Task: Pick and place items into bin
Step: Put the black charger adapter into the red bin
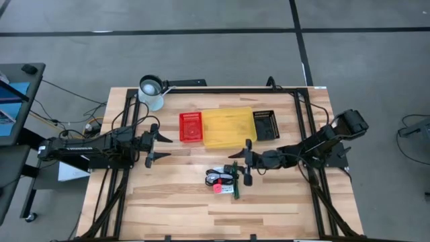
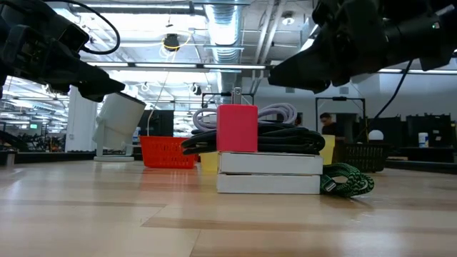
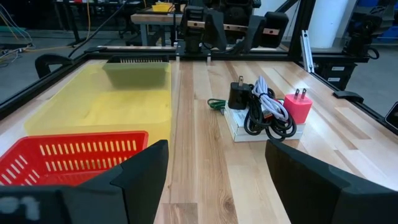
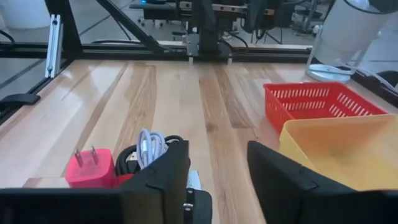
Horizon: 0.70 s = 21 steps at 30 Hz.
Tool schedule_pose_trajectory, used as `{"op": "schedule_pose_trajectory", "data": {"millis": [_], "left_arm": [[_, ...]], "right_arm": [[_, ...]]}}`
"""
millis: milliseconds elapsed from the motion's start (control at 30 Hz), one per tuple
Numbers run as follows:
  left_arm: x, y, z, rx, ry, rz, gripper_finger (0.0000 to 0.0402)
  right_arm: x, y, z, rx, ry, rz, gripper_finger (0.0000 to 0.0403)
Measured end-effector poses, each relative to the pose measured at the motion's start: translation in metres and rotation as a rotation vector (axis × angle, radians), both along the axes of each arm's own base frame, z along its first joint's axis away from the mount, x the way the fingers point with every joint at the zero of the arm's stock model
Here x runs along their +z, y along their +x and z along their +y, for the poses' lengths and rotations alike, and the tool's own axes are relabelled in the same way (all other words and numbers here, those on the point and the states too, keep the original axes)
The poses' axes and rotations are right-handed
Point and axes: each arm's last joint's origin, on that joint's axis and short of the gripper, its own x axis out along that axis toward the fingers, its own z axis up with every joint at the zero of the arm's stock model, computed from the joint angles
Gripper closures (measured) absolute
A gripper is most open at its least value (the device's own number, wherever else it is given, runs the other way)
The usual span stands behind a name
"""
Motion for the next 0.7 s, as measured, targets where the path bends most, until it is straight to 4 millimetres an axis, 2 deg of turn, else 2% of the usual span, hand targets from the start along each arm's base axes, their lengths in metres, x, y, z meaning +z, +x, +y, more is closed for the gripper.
{"op": "schedule_pose_trajectory", "data": {"millis": [233,467,700], "left_arm": [[0.0,0.0,0.0,0.0,0.0,0.0,0.014],[0.0,0.0,0.0,0.0,0.0,0.0,0.014],[0.0,0.0,0.0,0.0,0.0,0.0,0.014]], "right_arm": [[-0.001,-0.002,0.006,0.031,-0.009,0.012,0.0295],[-0.002,-0.005,0.015,0.072,-0.021,0.022,0.0296],[-0.006,-0.007,0.013,0.058,-0.04,0.067,0.029]]}}
